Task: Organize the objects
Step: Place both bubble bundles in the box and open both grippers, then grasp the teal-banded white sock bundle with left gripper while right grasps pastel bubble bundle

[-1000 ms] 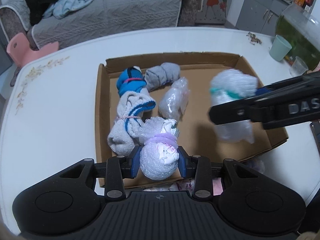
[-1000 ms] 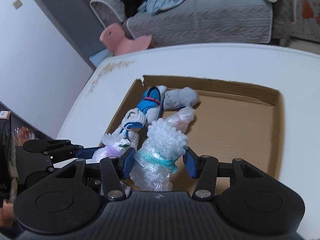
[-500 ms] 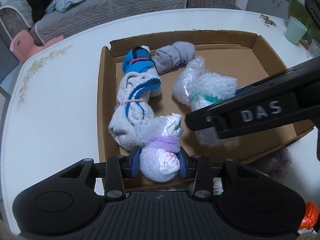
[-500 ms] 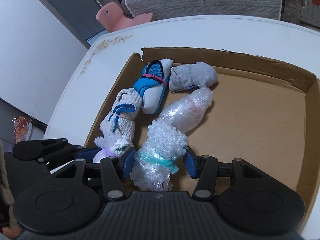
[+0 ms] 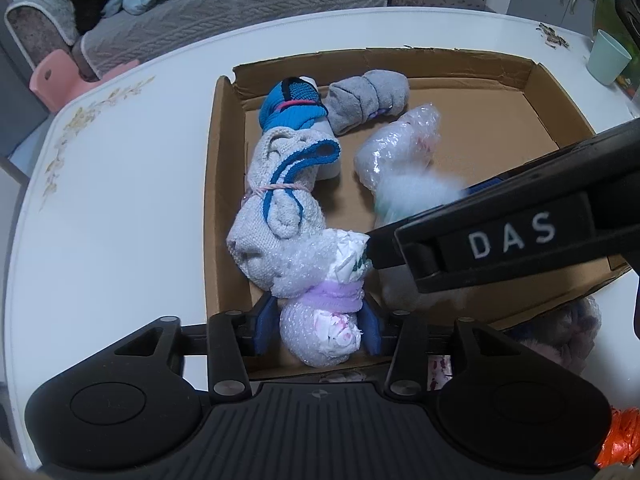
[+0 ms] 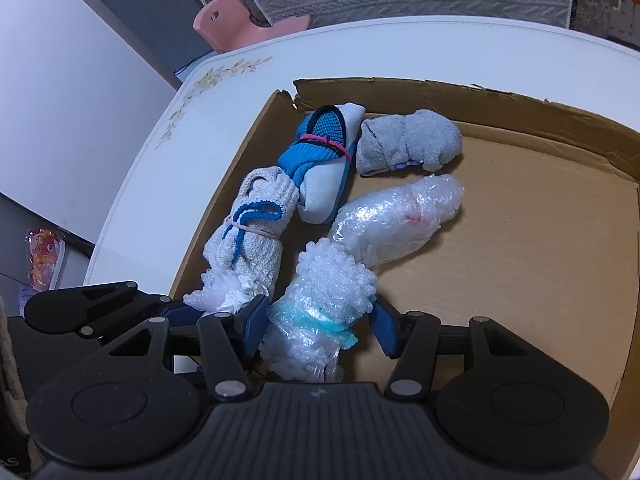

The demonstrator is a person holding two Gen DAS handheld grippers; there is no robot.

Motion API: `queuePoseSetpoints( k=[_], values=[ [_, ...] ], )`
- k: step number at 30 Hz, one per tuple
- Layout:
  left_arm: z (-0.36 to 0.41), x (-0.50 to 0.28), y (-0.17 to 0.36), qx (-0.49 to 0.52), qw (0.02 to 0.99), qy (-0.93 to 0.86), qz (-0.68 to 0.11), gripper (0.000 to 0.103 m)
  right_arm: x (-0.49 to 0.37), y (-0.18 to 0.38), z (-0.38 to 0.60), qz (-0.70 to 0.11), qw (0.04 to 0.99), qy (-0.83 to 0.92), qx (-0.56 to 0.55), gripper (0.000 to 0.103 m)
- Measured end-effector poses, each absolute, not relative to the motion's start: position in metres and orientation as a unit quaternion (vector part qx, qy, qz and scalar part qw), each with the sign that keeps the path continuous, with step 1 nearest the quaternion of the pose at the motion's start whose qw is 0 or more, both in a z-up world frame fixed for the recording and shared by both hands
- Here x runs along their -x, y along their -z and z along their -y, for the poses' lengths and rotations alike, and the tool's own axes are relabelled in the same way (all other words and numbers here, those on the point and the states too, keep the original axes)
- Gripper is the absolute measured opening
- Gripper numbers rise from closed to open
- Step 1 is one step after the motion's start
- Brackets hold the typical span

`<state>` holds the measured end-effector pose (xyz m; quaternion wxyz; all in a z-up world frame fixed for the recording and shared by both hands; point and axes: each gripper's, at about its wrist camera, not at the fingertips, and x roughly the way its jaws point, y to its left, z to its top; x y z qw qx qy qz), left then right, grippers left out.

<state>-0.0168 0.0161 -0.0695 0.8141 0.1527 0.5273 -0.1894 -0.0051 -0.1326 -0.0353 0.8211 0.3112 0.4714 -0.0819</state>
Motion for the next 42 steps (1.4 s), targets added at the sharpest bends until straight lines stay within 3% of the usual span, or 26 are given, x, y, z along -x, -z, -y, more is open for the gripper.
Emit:
queuePoseSetpoints(
  k=[3, 14, 35, 38, 42],
  values=[
    [-0.017, 0.018, 0.068, -0.154, 0.816, 0.188, -0.525, 0.058, 0.006, 0.036, 0.135, -0.469, 0.820, 0.082, -0.317, 0.061],
    [-0.024, 0.024, 0.058, -0.149, 0.818, 0.184, -0.524, 0.065, 0.006, 0.035, 0.139, -0.463, 0.820, 0.092, -0.323, 0.067],
    [-0.033, 0.035, 0.043, -0.131, 0.811, 0.193, -0.536, 0.071, 0.019, 0.018, 0.152, -0.444, 0.828, 0.106, -0.325, 0.068],
    [-0.036, 0.039, 0.040, -0.127, 0.810, 0.197, -0.538, 0.071, 0.025, 0.013, 0.152, -0.439, 0.833, 0.105, -0.320, 0.080],
    [-0.038, 0.045, 0.038, -0.127, 0.807, 0.203, -0.539, 0.071, 0.034, 0.004, 0.152, -0.434, 0.839, 0.103, -0.310, 0.081]
  ],
)
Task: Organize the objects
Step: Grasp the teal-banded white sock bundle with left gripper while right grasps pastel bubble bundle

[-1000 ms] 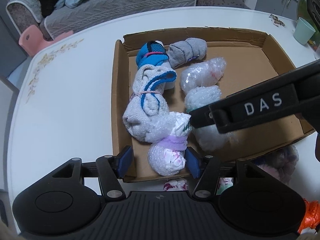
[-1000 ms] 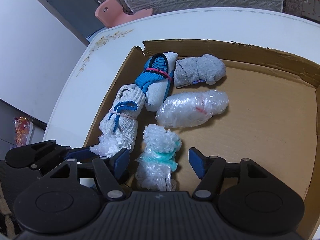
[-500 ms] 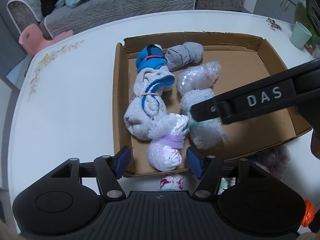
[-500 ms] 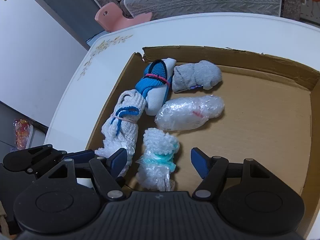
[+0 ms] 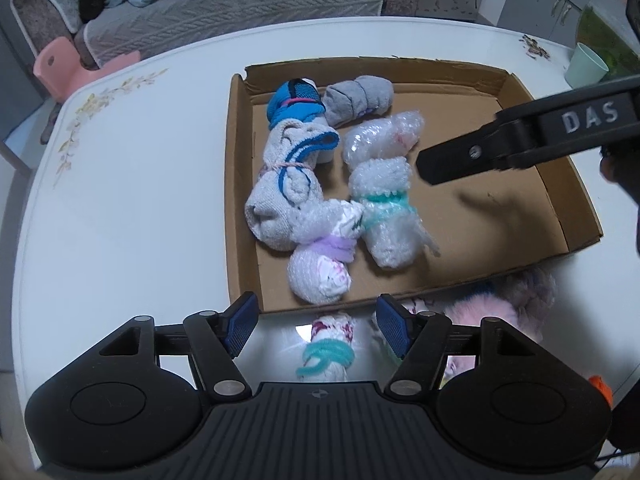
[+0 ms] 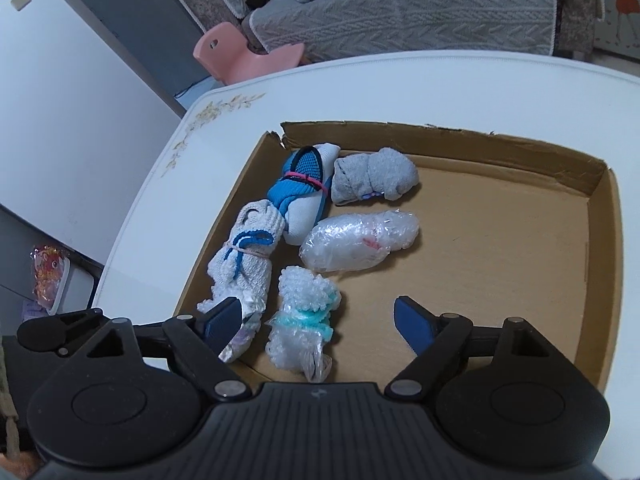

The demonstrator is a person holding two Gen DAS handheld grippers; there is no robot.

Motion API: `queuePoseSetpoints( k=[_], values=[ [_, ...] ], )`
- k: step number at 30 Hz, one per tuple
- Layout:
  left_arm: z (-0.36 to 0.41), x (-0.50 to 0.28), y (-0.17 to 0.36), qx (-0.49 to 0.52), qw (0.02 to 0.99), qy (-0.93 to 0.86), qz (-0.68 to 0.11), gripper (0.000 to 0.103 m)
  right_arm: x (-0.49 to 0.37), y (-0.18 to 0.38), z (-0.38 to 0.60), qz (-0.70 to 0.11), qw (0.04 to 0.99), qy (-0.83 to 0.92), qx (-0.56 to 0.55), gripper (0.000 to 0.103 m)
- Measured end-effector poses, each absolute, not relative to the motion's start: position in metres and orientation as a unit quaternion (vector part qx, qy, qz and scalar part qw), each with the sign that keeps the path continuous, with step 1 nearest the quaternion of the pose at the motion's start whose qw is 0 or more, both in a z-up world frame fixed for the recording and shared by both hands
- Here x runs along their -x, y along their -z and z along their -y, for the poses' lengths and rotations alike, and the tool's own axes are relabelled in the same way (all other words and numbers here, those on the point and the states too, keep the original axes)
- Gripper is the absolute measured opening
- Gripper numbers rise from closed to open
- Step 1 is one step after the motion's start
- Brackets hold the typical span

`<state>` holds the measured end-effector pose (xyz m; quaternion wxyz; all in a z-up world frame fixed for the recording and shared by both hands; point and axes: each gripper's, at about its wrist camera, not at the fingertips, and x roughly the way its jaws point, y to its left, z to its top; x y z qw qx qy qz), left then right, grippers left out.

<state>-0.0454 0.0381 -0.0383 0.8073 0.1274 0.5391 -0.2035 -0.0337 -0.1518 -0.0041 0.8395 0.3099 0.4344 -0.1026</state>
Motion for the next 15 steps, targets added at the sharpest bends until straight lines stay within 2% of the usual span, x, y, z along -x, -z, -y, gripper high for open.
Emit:
queuePoseSetpoints(
  k=[11, 15],
  values=[
    [-0.040, 0.054, 0.063, -0.152, 0.805, 0.203, -0.537, 0.073, 0.090, -0.016, 0.136, -0.445, 0.844, 0.116, -0.275, 0.081],
    [-0.043, 0.057, 0.076, -0.158, 0.806, 0.196, -0.536, 0.073, 0.120, -0.008, 0.132, -0.455, 0.823, 0.134, -0.314, 0.081]
  ],
)
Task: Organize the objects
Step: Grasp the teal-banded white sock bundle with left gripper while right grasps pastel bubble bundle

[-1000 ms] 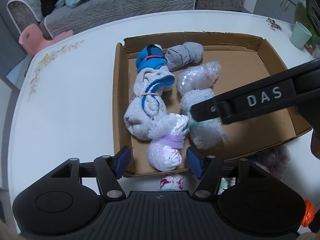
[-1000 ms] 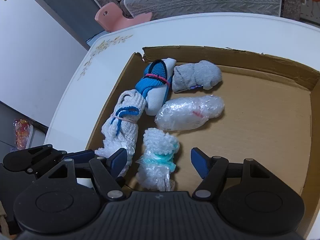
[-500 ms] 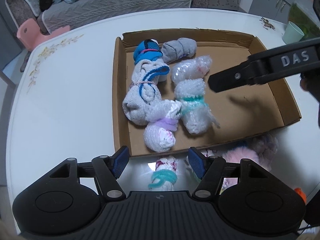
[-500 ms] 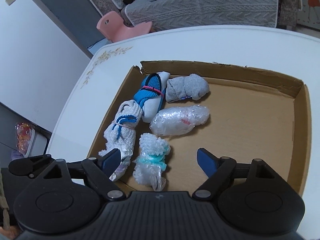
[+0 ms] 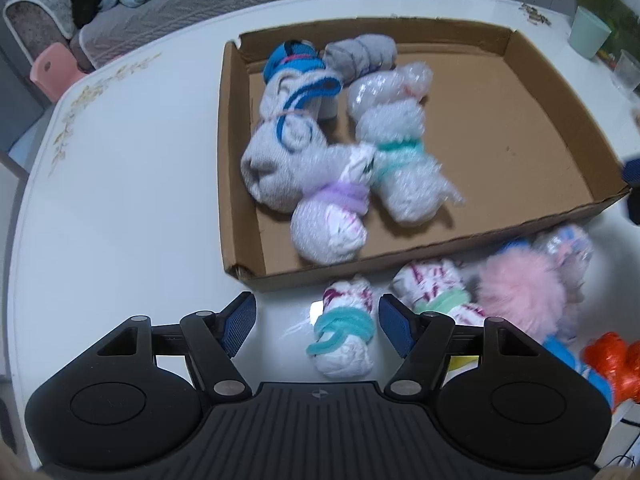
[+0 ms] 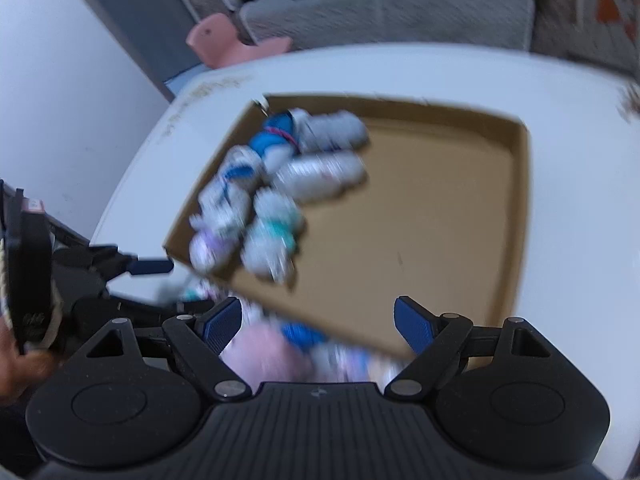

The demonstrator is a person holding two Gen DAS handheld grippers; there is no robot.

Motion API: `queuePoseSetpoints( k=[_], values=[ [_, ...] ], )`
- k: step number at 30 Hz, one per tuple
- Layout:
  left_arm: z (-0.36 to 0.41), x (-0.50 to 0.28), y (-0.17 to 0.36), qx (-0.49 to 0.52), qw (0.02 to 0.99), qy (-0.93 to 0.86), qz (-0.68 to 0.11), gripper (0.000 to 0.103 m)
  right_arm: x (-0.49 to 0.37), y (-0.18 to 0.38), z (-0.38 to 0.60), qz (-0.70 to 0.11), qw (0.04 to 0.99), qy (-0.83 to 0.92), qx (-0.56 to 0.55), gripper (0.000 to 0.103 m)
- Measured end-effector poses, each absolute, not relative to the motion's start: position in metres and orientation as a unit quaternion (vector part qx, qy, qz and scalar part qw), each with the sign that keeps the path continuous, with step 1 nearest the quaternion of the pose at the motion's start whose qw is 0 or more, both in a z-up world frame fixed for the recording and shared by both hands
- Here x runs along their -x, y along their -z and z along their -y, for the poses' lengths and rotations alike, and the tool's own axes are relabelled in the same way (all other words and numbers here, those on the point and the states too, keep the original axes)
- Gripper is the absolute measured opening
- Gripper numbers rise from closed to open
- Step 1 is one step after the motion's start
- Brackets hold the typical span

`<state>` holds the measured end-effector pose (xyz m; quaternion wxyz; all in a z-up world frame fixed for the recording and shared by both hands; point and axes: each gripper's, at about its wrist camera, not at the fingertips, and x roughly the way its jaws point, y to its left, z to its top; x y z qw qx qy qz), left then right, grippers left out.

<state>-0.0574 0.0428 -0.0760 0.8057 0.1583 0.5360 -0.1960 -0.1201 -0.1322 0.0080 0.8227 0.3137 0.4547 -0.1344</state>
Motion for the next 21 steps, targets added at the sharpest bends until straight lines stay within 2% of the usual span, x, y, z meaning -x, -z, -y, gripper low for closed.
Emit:
queuePoseSetpoints(
  k=[6, 13, 16, 18, 21],
  values=[
    [-0.042, 0.063, 0.087, -0.159, 0.812, 0.196, -0.526, 0.073, 0.147, 0.022, 0.129, -0.459, 0.784, 0.185, -0.376, 0.081],
    [-0.039, 0.067, 0.086, -0.160, 0.821, 0.200, -0.511, 0.066, 0.132, 0.051, 0.127, -0.470, 0.757, 0.219, -0.398, 0.078],
    [-0.037, 0.070, 0.086, -0.160, 0.823, 0.205, -0.506, 0.059, 0.124, 0.057, 0.125, -0.475, 0.753, 0.228, -0.395, 0.071],
    [-0.038, 0.071, 0.086, -0.158, 0.822, 0.208, -0.507, 0.054, 0.118, 0.060, 0.124, -0.478, 0.752, 0.235, -0.388, 0.061],
    [-0.038, 0.073, 0.086, -0.158, 0.821, 0.210, -0.506, 0.050, 0.113, 0.060, 0.120, -0.483, 0.755, 0.240, -0.372, 0.058]
  ],
)
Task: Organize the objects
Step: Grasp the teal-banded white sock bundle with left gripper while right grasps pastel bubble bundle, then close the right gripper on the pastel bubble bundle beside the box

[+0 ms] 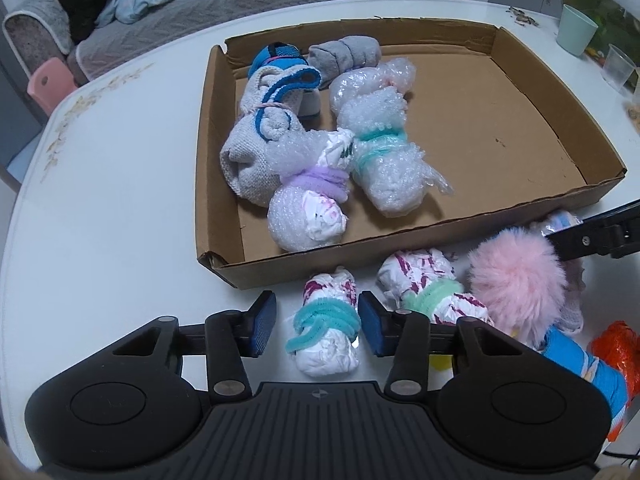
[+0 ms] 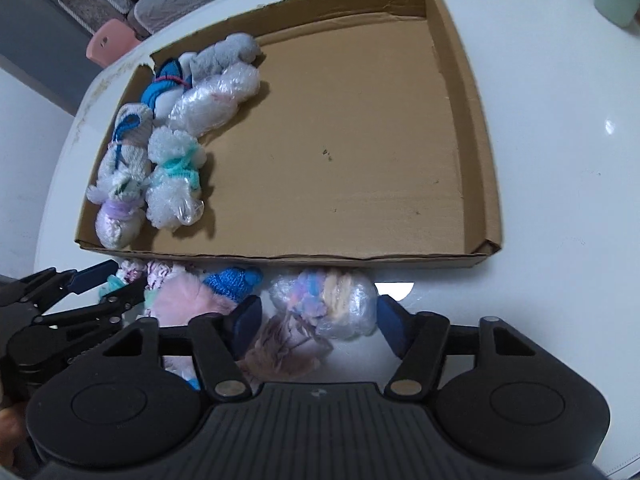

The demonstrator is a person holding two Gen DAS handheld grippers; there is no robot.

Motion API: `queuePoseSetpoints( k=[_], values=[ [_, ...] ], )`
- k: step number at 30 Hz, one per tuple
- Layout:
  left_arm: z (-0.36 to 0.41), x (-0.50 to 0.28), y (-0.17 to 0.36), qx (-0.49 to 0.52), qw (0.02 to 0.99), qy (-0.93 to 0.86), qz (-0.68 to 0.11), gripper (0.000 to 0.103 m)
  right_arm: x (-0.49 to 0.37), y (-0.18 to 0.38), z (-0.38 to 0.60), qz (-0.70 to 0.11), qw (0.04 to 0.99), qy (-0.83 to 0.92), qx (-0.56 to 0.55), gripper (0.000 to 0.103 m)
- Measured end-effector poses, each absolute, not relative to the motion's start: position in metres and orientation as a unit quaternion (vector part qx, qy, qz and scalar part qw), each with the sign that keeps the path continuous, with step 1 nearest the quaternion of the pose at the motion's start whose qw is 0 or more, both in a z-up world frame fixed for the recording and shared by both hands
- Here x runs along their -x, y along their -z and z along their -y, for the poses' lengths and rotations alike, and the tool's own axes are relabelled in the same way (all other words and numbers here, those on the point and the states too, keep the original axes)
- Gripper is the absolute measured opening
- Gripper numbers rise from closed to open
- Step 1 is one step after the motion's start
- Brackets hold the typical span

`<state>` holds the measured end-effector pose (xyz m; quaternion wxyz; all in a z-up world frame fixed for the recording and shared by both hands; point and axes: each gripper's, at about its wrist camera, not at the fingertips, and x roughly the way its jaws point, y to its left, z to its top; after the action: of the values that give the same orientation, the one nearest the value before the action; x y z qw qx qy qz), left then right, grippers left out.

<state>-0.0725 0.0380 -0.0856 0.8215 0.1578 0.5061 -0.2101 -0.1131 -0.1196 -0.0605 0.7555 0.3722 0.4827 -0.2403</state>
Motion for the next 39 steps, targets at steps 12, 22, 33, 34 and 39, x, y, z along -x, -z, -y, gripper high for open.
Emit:
queuePoseSetpoints(
  k=[12, 22, 33, 34, 39],
  values=[
    [-0.041, 0.076, 0.085, -0.155, 0.824, 0.205, -0.506, 0.040, 0.137, 0.058, 0.122, -0.481, 0.755, 0.260, -0.363, 0.042],
    [-0.041, 0.080, 0.085, -0.151, 0.829, 0.200, -0.501, 0.040, 0.160, 0.053, 0.120, -0.470, 0.761, 0.266, -0.360, 0.041],
    [-0.042, 0.080, 0.087, -0.156, 0.841, 0.194, -0.481, 0.045, 0.165, 0.052, 0.118, -0.474, 0.757, 0.284, -0.348, 0.041],
    [-0.043, 0.080, 0.088, -0.153, 0.841, 0.197, -0.480, 0.044, 0.167, 0.050, 0.117, -0.473, 0.756, 0.288, -0.350, 0.041],
    [-0.044, 0.079, 0.087, -0.153, 0.838, 0.197, -0.485, 0.036, 0.176, 0.045, 0.125, -0.448, 0.751, 0.283, -0.394, 0.041]
  ],
)
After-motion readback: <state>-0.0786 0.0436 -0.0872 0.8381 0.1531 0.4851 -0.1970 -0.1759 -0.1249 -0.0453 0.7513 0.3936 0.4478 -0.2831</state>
